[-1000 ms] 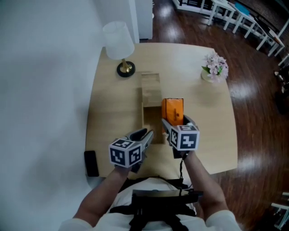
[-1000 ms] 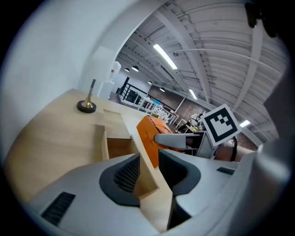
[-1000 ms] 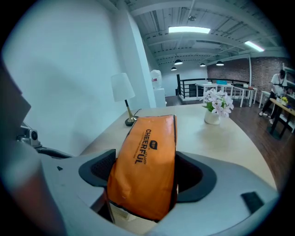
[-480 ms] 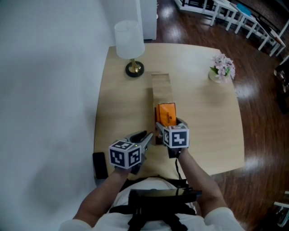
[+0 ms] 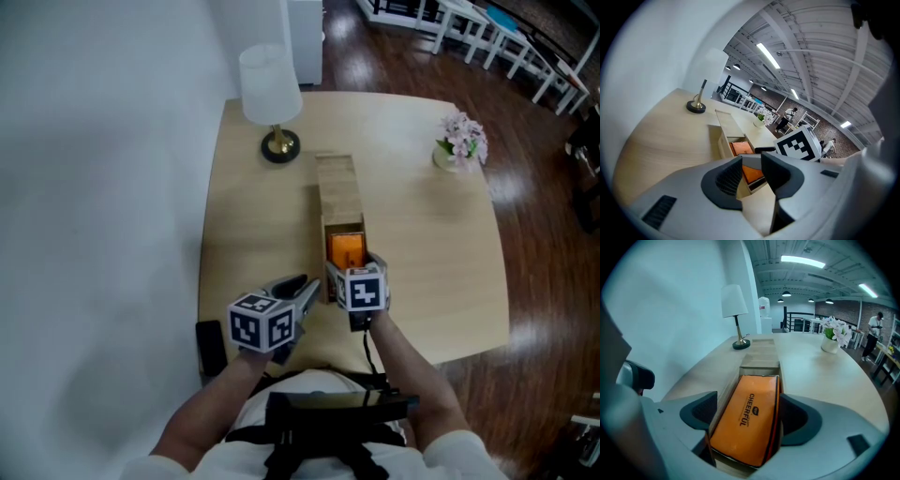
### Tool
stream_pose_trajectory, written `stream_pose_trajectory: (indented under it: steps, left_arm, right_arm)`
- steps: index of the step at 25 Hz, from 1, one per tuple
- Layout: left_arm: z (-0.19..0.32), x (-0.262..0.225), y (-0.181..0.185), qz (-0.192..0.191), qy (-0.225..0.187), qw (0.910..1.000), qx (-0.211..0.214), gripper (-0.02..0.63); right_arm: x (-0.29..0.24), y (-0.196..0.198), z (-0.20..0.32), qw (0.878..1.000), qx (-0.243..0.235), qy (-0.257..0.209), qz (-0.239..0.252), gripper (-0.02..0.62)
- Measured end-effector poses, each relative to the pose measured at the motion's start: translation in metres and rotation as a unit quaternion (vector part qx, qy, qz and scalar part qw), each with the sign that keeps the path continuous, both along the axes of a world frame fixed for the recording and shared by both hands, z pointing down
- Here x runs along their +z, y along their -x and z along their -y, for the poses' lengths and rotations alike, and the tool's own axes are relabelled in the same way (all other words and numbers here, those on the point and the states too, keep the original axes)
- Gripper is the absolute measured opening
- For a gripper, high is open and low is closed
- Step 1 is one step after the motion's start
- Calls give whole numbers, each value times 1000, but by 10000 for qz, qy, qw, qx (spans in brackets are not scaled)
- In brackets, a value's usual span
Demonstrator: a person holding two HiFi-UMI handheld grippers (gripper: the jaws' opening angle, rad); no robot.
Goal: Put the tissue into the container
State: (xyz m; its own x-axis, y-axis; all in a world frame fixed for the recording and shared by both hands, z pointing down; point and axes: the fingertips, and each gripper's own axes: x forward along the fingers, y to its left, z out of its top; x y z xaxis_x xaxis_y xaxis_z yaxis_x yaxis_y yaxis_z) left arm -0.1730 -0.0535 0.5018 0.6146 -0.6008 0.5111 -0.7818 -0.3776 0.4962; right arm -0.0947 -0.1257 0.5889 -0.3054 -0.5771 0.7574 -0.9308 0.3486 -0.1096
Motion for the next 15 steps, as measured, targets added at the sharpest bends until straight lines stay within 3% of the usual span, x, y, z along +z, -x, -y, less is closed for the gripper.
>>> stream_pose_trajectory:
  steps: [11,15]
  left_arm:
    - [-16,-17,-8,-252,-140,9996,-2,106]
    - [-27,-36,-15,-396,-395,9984,22,47]
  right_arm:
    - [-62,-23,-22,9968,-168,-491,610,406]
    - [-93,-51,-42,9946,-210,-677,754,235]
